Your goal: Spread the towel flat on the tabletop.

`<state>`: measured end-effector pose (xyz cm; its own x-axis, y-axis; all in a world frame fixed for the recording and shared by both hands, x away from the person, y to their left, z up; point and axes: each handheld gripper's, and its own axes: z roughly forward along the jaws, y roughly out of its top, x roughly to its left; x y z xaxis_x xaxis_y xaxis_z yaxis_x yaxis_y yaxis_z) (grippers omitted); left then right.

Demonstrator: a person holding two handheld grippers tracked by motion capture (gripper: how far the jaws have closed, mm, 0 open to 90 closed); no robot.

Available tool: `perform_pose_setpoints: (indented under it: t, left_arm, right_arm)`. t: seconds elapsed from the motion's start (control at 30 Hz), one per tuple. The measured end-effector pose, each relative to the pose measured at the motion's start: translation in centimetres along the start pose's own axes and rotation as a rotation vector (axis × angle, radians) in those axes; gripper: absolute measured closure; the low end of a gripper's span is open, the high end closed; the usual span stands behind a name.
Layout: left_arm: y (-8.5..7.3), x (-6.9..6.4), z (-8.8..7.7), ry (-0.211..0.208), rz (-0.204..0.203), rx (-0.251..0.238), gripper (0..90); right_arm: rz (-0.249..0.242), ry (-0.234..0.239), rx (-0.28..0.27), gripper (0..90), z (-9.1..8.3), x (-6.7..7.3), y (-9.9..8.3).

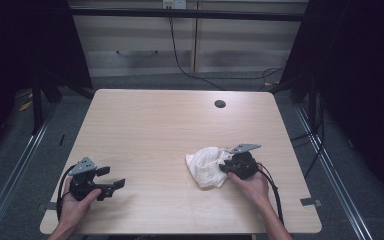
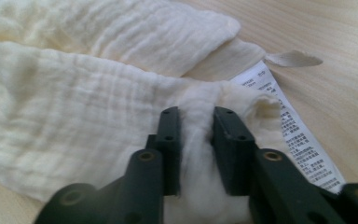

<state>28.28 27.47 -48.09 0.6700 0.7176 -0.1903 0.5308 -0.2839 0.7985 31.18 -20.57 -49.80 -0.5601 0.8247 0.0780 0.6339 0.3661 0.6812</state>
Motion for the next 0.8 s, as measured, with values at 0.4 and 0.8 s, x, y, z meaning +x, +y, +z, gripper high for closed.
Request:
perform_pose_setpoints:
  t: [0.4,0.8]
  left_arm:
    - [0.0,0.0,0.2,0.006,-0.005,0.005,18.0]
    - [-0.1,0.3,0.3,0.016,-0.026,0.012,18.0]
  right_arm:
    - [-0.022,0.067,-0.015,81.7,0.6,1.2,0.1]
    - [-0.083,0.140,-0.016,81.7,1.5,3.7,0.7]
